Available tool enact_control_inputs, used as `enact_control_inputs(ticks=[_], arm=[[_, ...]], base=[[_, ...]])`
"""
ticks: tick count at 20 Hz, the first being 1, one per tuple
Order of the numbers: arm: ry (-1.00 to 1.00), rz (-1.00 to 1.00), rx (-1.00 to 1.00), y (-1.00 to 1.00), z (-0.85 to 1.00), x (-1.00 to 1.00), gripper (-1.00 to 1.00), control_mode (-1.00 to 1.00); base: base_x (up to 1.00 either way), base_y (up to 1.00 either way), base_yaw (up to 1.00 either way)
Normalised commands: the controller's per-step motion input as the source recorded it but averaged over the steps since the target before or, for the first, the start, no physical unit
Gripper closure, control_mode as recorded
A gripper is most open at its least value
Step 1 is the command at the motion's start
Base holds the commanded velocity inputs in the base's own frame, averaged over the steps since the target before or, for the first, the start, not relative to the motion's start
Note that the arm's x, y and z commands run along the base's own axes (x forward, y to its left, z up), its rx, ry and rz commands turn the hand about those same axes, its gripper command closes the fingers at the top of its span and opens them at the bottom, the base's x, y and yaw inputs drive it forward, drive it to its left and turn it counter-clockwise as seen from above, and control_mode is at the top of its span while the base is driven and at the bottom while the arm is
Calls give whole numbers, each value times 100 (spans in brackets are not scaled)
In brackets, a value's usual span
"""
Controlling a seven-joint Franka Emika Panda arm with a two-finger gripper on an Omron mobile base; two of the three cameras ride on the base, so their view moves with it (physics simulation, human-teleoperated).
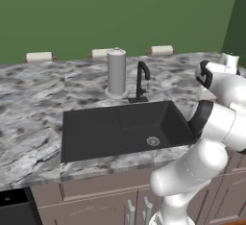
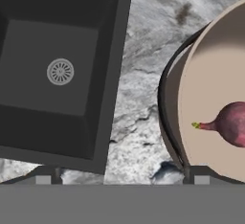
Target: Dump the onion from the pot into the sink. Then turn on the water and wash the onion. Then turn off the water and put the onion back in the pot.
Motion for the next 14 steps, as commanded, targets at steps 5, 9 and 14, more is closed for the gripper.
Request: enact_control_inputs(ticks=[5, 9, 14], arm=[[0, 1, -5, -23, -12, 17, -100, -100], [0, 2, 0, -23, -22, 15, -100, -100], [0, 3, 0, -15, -23, 17, -100, -100]], base=[[0, 0, 0], [0, 0, 0], [0, 0, 0]])
